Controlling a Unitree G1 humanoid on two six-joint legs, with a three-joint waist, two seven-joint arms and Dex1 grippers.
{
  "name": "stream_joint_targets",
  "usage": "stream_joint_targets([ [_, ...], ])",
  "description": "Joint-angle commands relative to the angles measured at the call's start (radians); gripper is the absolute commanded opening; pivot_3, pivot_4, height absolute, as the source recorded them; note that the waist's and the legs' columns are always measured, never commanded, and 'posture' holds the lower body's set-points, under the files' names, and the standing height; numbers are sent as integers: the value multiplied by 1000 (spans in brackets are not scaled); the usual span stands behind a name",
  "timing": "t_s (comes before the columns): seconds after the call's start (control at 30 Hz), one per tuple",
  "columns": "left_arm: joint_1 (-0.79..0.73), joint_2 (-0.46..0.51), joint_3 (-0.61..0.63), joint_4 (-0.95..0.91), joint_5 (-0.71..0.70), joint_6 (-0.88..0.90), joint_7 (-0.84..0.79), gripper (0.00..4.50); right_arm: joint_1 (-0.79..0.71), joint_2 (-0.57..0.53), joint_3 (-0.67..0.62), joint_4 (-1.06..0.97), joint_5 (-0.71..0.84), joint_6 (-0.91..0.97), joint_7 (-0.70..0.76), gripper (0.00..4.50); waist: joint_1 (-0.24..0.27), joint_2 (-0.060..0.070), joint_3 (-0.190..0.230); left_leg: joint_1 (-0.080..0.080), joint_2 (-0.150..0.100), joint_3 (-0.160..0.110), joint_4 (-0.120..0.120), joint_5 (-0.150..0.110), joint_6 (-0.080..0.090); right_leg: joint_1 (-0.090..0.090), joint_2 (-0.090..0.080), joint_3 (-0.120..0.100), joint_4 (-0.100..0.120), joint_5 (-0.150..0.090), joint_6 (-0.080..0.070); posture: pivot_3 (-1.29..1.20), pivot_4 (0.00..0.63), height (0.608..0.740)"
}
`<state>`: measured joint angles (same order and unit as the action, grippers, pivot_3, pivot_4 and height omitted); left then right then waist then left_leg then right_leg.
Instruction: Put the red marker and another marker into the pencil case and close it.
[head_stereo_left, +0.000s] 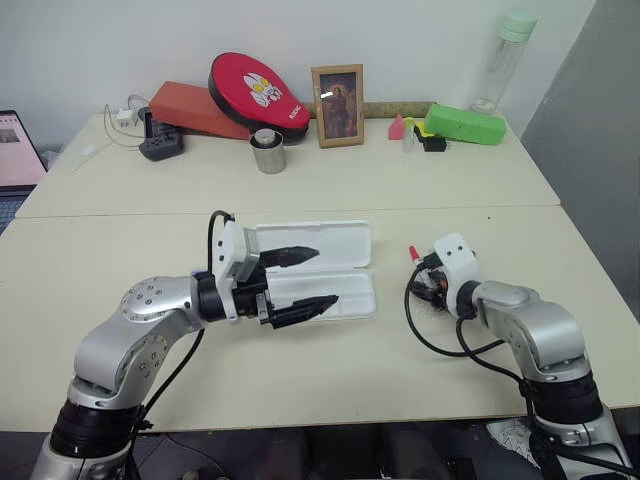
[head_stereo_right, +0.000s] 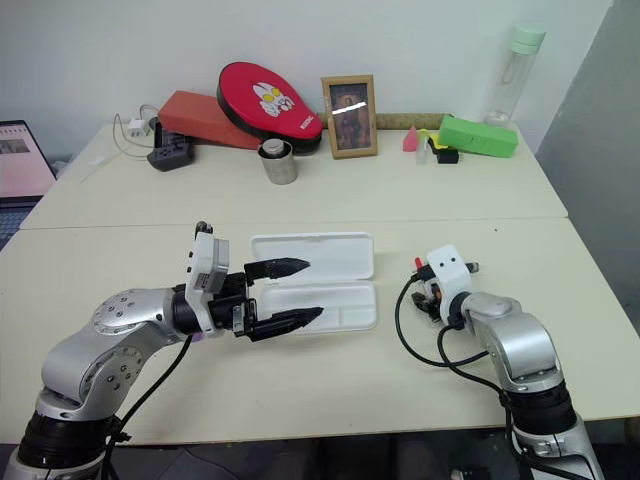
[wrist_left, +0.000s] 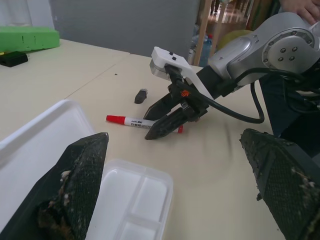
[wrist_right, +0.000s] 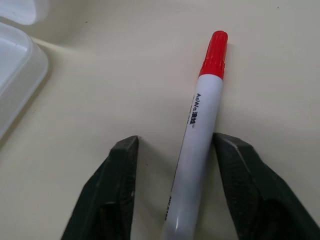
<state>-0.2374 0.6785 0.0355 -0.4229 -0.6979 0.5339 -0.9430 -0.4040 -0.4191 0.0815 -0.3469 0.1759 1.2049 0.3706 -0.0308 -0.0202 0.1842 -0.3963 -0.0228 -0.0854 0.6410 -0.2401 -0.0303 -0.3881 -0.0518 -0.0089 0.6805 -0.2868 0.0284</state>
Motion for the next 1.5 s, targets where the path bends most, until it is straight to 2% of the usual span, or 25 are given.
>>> stream_joint_targets([
  [0.03, 5, -11, 16, -24, 7, -26, 8, 4500, -4, -25, -1, 9, -5, -7, -4, 1167, 1, 0, 0, 0, 0, 0, 0, 0, 0, 0, 0, 0, 0, 0, 0, 0, 150, 740],
  [0.13, 9, -13, 16, -27, 9, -27, 12, 4500, -10, -34, -2, 6, 1, -13, 2, 308, 1, 0, 0, 0, 0, 0, 0, 0, 0, 0, 0, 0, 0, 0, 0, 0, 150, 740],
  [0.17, 11, -14, 17, -27, 11, -28, 15, 4500, -16, -41, 0, 1, 4, -14, 9, 256, 1, 0, 0, 0, 0, 0, 0, 0, 0, 0, 0, 0, 0, 0, 0, 0, 150, 740],
  [0.4, 29, -15, 35, -35, 20, -33, 40, 4500, -59, -137, 33, -53, 28, -93, 111, 257, 0, 0, 0, 0, 0, 0, 0, 0, 0, 0, 0, 0, 0, 0, 0, 0, 150, 740],
  [0.57, 143, 18, 144, -99, -20, -8, 77, 4500, -87, -345, 69, -129, 83, -245, 361, 257, -1, 1, 1, 0, 0, -1, 0, 0, 0, -1, 0, 0, 0, 0, 0, 0, 150, 740],
  [0.67, 219, 33, 190, -126, -22, -4, 88, 4500, -93, -423, 107, -129, 98, -353, 489, 257, 0, 1, 1, 0, 1, -1, 0, 0, 0, 0, 0, -1, -1, 0, 0, 0, 150, 740],
  [0.73, 270, 37, 228, -141, -19, -5, 101, 4500, -124, -436, 144, -97, 79, -448, 549, 257, 0, 1, 1, 0, 1, -1, 0, 0, 0, 0, 0, 0, -1, 0, 0, 0, 150, 740],
  [0.9, 369, 42, 337, -180, -38, 4, 134, 4500, -293, -328, 322, 18, -4, -615, 647, 257, -6, 1, 1, 1, 3, 0, 0, 0, 0, 0, -1, 1, -1, 0, 0, 0, 150, 740],
  [1.0, 416, 40, 366, -184, -25, -5, 134, 4500, -391, -172, 419, 128, -69, -654, 614, 257, -4, 0, 1, 2, 3, -1, 0, 0, 0, 0, -1, 1, -1, 0, 0, 0, 150, 740],
  [1.1, 469, 27, 399, -198, -21, -10, 145, 4500, -431, -79, 491, 205, -128, -702, 620, 257, -1, 0, 1, 1, 2, -2, 0, 0, 0, -1, -1, 0, 0, 0, -1, 0, 150, 740],
  [1.23, 528, 17, 444, -237, -36, -7, 166, 4500, -463, 3, 529, 309, -183, -730, 605, 257, 8, 0, 1, -2, 0, -5, 0, 0, -1, -1, -3, 1, -2, 0, -1, 0, 150, 740],
  [1.5, 562, 9, 457, -294, -57, 5, 214, 4500, -490, 58, 531, 446, -250, -821, 616, 257, 2, 0, 1, -1, 1, -7, 0, -1, -2, -1, -3, 0, -1, 0, -1, 0, 150, 740],
])
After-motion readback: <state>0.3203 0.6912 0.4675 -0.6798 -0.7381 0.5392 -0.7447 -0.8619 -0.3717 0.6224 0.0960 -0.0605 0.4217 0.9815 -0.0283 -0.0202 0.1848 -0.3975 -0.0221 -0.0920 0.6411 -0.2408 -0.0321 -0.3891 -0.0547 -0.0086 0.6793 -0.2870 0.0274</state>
